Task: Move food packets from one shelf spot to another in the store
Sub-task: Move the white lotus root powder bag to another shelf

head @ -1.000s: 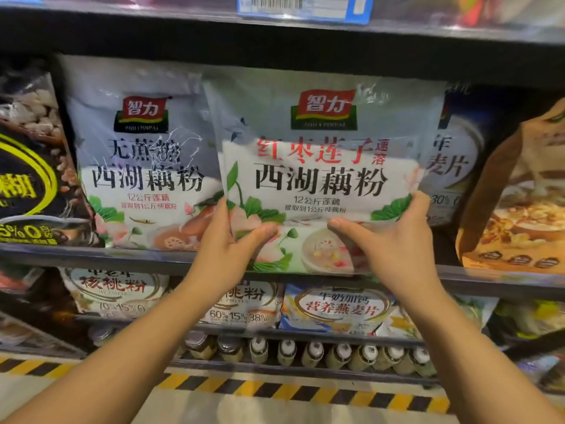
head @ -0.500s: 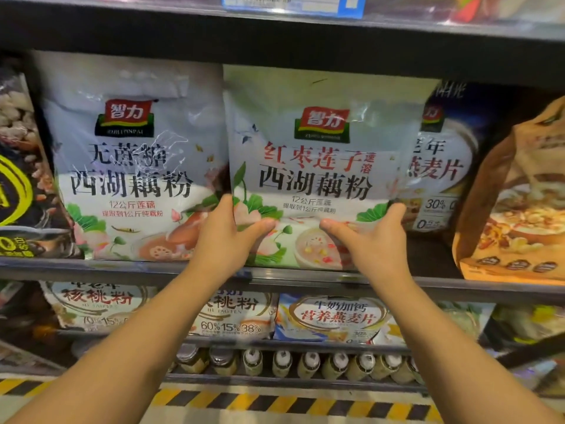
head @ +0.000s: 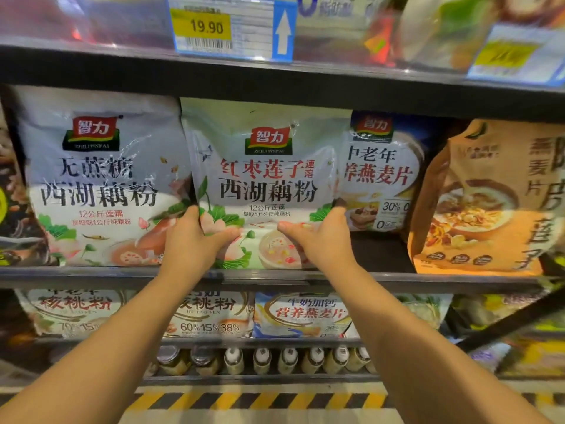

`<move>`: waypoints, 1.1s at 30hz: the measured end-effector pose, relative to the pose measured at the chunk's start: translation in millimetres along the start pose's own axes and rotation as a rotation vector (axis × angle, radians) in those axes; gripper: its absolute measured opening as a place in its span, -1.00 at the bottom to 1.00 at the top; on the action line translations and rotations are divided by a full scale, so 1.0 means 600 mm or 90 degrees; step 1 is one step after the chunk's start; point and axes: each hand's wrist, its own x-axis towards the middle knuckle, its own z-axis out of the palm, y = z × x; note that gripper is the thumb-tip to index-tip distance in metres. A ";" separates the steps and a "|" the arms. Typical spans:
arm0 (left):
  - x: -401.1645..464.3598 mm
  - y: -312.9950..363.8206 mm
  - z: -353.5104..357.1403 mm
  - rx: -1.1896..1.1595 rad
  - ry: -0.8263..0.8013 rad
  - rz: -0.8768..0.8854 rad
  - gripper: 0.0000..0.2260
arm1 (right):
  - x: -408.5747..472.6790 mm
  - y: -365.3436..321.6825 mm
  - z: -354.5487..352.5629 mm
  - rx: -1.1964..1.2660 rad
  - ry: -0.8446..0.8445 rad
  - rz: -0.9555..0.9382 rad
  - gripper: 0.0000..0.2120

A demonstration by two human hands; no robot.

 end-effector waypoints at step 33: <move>-0.245 0.481 -0.331 0.556 -0.186 0.151 -0.14 | -0.279 -0.432 -0.395 -0.515 -0.204 -0.064 -0.07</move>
